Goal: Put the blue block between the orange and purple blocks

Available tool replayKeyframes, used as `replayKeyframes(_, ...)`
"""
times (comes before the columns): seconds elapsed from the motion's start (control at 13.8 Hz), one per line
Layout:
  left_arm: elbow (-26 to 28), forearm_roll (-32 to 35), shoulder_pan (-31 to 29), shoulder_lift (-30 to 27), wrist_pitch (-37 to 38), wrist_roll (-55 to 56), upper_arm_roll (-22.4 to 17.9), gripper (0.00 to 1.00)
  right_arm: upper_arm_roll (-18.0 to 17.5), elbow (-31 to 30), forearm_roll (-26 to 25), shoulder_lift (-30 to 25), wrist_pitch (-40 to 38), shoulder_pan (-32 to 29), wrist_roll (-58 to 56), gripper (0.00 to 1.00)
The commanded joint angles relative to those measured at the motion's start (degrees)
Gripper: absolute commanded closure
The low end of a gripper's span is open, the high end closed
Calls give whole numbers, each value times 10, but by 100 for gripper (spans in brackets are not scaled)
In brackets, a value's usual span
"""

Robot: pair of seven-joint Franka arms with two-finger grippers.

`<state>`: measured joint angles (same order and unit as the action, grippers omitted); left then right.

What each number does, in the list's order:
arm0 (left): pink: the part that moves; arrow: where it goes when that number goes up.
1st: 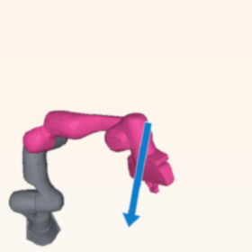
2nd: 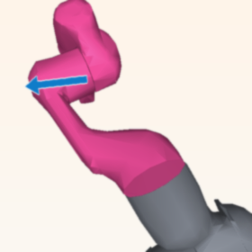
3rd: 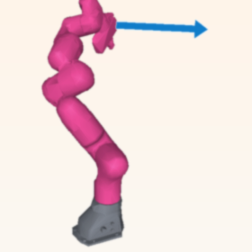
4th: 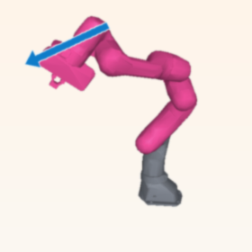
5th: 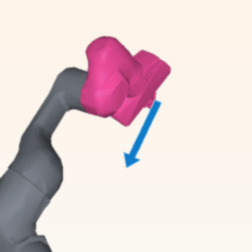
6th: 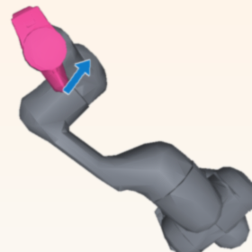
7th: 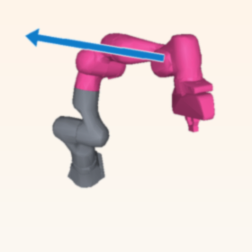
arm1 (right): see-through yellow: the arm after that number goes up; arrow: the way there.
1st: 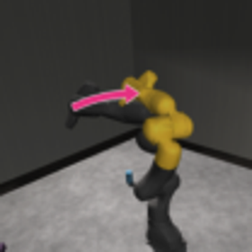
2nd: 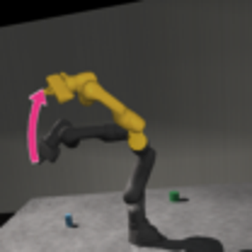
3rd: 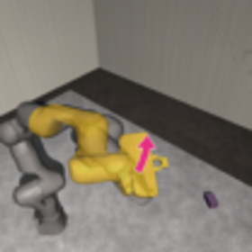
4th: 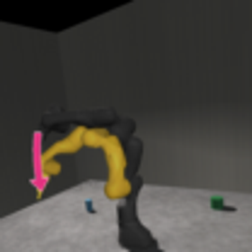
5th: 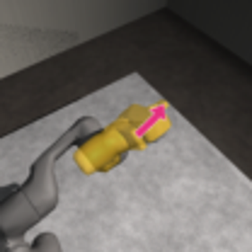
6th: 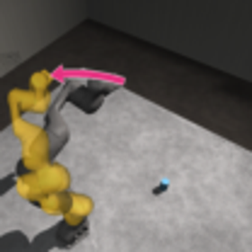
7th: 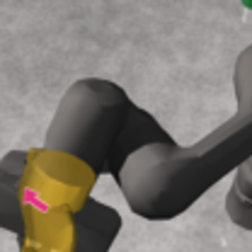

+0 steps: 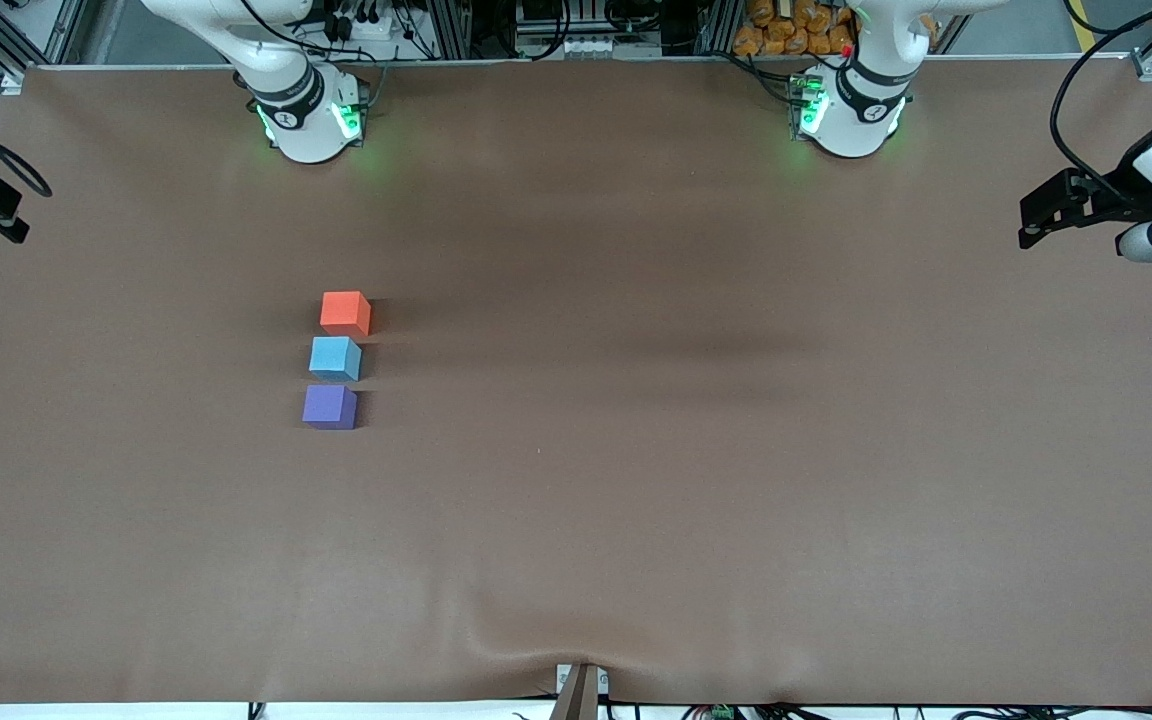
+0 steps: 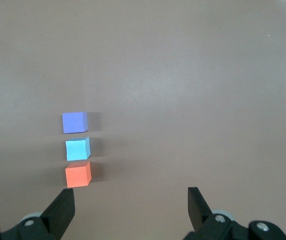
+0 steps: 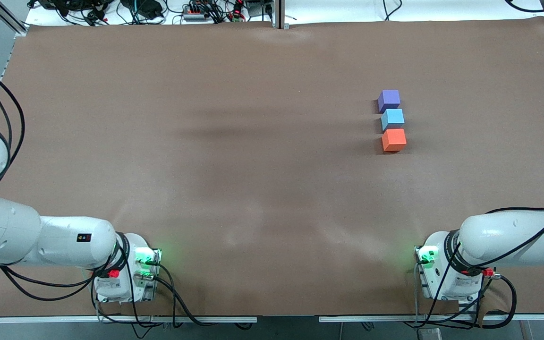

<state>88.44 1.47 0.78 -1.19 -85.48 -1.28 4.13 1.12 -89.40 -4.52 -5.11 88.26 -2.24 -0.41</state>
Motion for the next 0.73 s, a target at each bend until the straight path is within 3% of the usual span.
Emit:
replayKeyframes(0.0, -1, -3, -3, -4, 0, -4, 3, 0, -2, 20, -1, 13, -6, 12, 9, 0)
replayKeyframes(0.65, -1, -2, -3, -4, 0, -4, 3, 0, -2, 16, 0, 13, -18, 13, 9, 0)
